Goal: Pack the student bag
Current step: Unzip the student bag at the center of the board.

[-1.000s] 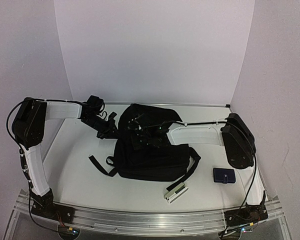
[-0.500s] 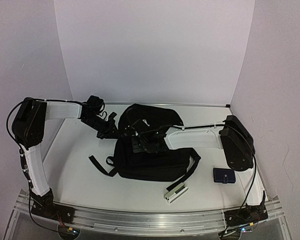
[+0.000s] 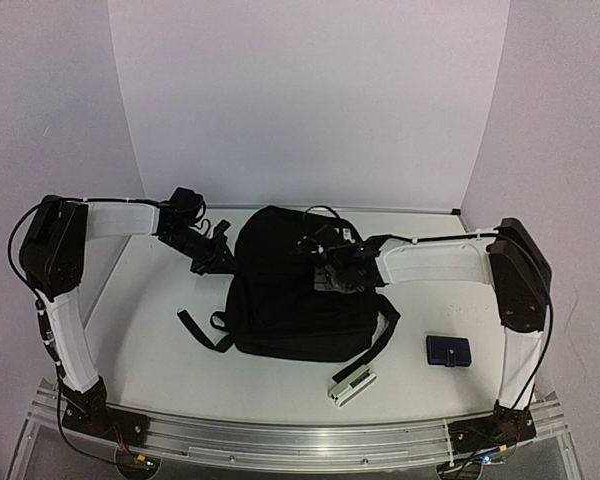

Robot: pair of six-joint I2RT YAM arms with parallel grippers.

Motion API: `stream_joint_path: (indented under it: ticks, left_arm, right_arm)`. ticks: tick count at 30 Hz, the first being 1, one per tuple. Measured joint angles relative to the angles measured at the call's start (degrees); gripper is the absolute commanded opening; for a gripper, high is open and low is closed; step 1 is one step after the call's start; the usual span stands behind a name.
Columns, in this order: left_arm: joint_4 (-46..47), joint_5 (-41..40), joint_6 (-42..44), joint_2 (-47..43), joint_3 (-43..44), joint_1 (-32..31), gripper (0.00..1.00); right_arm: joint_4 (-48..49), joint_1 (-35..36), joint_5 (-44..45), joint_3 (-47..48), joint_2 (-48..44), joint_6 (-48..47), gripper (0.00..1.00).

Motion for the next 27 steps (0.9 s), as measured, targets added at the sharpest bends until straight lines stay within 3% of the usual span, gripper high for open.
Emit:
stream_joint_path:
  ticks: [10,14,16,27]
  left_arm:
    - [0.0,0.1,0.0,-0.8,0.0,0.8,0.00]
    - [0.0,0.1,0.0,-0.8,0.0,0.9,0.00]
    - [0.0,0.0,0.0,-0.8,0.0,1.0,0.00]
    - [-0.4,-0.5,0.0,-0.8,0.0,2.2,0.00]
  right_arm:
    - [-0.1,-5.3,-1.2,-7.8,-7.0,2.1,0.01]
    - [-0.4,-5.6,-2.2,-7.9,-7.2,1.7,0.35]
    - [-0.9,-6.0,-3.2,-8.1,-7.9,1.4,0.44]
    - [-1.1,-5.7,-14.9,-17.8,-21.2,1.4,0.46]
